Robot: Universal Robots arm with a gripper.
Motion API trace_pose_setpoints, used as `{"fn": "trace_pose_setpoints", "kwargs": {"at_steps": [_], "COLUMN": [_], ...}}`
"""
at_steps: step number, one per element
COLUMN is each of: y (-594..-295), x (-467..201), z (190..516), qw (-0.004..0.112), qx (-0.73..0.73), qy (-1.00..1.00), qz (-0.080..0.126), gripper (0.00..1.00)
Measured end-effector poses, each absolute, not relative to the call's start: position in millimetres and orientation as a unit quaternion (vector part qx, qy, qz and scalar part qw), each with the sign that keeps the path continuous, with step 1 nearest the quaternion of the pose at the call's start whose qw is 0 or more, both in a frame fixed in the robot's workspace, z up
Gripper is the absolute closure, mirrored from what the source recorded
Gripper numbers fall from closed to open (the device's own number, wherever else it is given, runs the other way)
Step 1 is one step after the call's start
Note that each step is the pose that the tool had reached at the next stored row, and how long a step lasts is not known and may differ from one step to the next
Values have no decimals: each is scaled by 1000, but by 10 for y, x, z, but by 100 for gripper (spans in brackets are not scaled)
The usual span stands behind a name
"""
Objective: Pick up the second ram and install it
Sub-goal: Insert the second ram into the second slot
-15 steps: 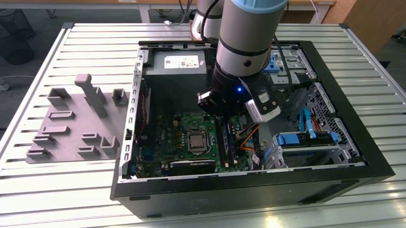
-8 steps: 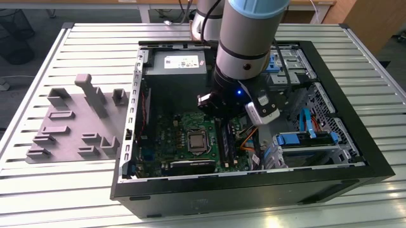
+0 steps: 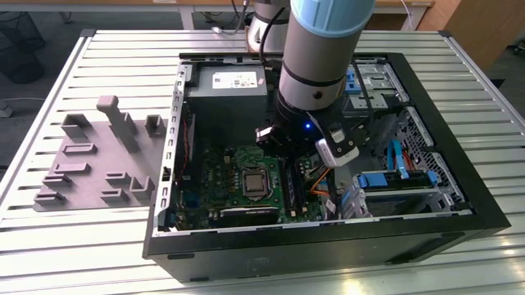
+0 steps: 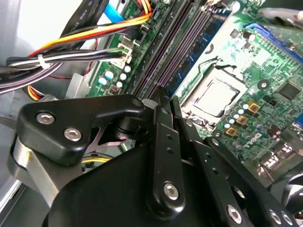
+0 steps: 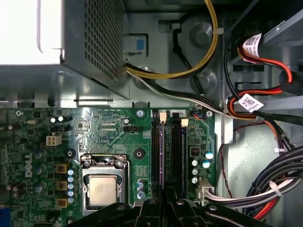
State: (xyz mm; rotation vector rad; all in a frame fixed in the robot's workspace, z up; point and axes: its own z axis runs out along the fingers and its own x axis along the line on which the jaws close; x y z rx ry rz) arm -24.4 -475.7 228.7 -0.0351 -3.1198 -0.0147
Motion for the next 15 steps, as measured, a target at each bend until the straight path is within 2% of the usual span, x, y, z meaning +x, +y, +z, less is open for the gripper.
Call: {"fn": "trace_pose_setpoints", "kwargs": {"at_steps": [15], "y": [-4761], "x": [-241], "z": [2225], "qw": [11], "qx": [-6], "qy": [-1000], "qz": [-5], "gripper": [86]}}
